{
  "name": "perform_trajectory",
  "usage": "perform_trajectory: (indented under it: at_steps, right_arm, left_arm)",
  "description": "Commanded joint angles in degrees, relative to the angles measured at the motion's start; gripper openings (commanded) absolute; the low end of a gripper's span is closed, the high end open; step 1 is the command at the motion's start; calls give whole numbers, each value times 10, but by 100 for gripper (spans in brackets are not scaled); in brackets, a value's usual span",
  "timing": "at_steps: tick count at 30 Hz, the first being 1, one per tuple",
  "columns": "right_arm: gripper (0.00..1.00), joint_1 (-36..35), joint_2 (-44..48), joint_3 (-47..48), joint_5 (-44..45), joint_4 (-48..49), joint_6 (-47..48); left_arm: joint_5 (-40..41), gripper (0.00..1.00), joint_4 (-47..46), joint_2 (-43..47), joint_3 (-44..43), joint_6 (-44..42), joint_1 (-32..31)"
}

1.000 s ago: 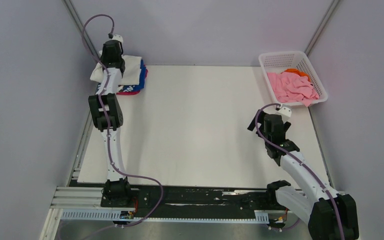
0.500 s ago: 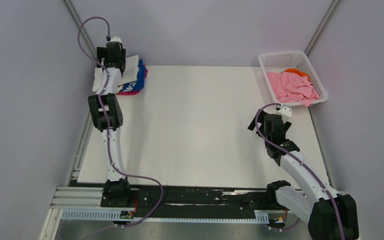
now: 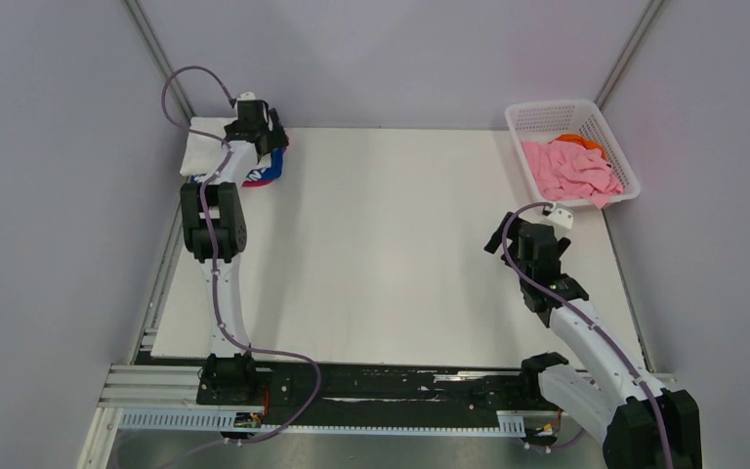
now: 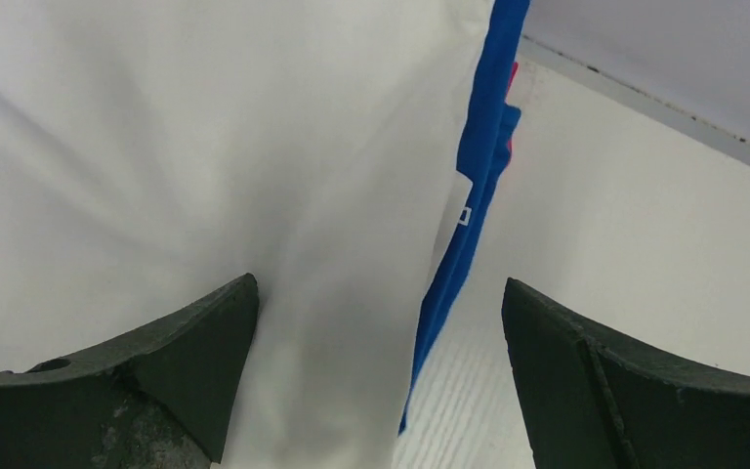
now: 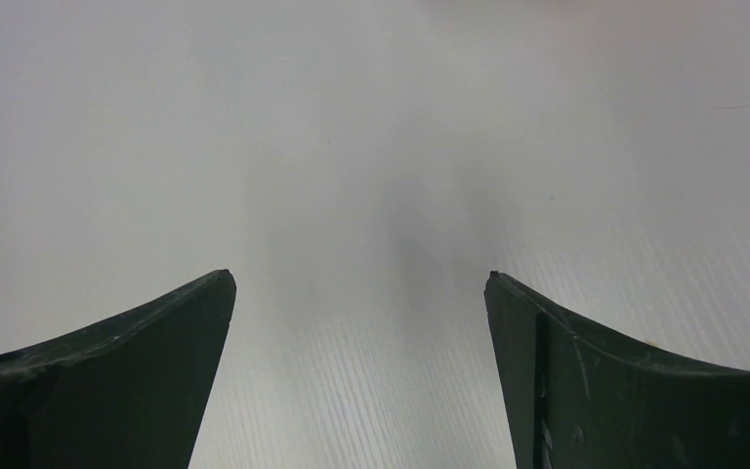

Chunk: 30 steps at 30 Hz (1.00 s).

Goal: Fold and stack the t-shirts
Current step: Put the neatly folded tshirt into the corner of the board with the left arm, then reset both arms

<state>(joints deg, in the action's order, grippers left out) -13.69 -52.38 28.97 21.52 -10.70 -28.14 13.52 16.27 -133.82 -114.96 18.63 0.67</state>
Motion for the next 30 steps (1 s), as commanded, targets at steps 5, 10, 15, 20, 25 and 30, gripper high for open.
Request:
perform_trajectory:
  at_steps: [5,10,15,20,25,30]
  right_arm:
    - [100,1,35,0,0,3,-13]
    - [100,1,46,-3,-8,3,-14]
    - [100,2,63,-3,-20,-2,-16]
    - [100,1,94,-4,-31,-9,-26]
    - [100,2,135,-2,-50,-26,-31]
    - [100,2,168,-22,-53,-30,-69]
  left_arm:
    - [-81,100,-74,75,121,177,-34]
    - [-50,100,-69,89,117,156,-65]
    - [-27,100,-52,153,122,118,-80]
    - [-62,100,-24,247,166,73,-97]
    - [-79,100,-12,394,282,48,-114]
    - [-97,100,-5,564,440,75,-120]
